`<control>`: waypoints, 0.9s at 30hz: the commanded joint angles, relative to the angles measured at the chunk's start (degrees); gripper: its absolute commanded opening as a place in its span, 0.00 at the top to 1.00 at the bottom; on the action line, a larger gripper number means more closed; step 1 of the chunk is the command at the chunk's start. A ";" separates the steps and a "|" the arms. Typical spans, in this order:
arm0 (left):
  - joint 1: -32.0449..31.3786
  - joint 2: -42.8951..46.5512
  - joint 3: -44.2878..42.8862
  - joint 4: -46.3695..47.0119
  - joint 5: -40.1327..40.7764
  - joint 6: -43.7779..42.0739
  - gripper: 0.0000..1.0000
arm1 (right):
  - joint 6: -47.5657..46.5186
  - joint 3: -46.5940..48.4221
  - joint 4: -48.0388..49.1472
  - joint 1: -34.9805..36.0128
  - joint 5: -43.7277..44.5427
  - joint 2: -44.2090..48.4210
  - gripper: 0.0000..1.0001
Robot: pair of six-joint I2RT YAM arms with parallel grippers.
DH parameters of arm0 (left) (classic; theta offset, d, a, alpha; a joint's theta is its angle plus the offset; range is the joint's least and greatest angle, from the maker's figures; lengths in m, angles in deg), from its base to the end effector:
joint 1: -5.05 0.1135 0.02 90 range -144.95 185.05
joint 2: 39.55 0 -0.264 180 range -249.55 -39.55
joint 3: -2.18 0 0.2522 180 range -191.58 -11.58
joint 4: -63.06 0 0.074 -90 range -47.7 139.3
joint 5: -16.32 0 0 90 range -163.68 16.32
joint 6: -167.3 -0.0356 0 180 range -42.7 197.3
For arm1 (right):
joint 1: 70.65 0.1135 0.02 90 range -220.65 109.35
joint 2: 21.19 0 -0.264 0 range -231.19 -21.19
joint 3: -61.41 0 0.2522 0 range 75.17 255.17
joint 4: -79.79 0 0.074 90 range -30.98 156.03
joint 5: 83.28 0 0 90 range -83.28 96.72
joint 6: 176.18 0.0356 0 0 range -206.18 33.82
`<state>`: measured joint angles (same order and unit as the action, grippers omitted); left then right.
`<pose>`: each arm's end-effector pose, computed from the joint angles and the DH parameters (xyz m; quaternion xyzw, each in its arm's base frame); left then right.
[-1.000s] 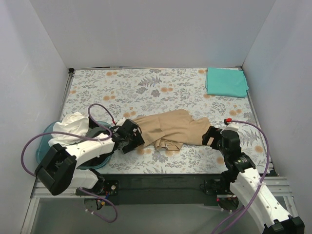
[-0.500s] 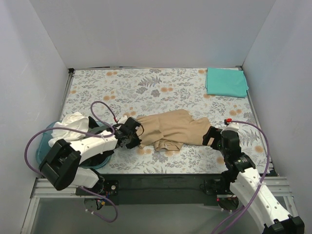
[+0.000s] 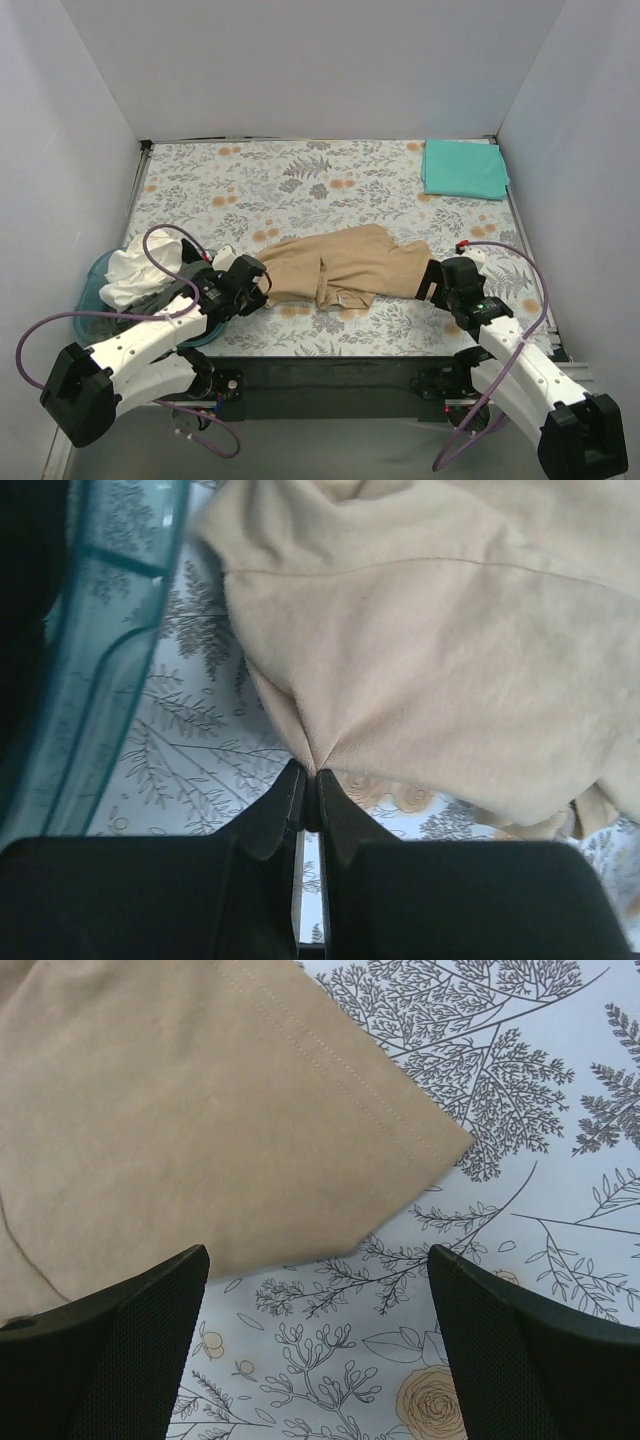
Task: Fold and stack the t-shirts
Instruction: Flatten the tshirt out
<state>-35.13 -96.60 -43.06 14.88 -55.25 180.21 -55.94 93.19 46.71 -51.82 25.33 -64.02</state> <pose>0.1426 -0.1057 0.1901 -0.5317 0.7925 -0.1935 0.2276 0.1468 0.0381 0.1696 0.1530 0.8981 0.0242 0.4117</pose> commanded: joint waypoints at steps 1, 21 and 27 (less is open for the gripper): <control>0.28 1.69 0.81 -2.41 3.27 0.97 1.00 | 3.24 4.39 -0.55 -0.54 4.85 -4.09 0.05; 0.37 4.67 2.31 -3.29 5.12 0.71 1.00 | 6.06 8.70 3.48 -3.01 1.87 -23.62 0.17; 0.37 6.52 0.81 -4.69 6.26 2.03 1.00 | 6.15 6.41 6.04 -3.27 -0.77 -21.86 0.44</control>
<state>-35.13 -91.95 -40.96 11.61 -51.86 181.09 -51.55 101.46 51.35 -54.94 27.78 -86.03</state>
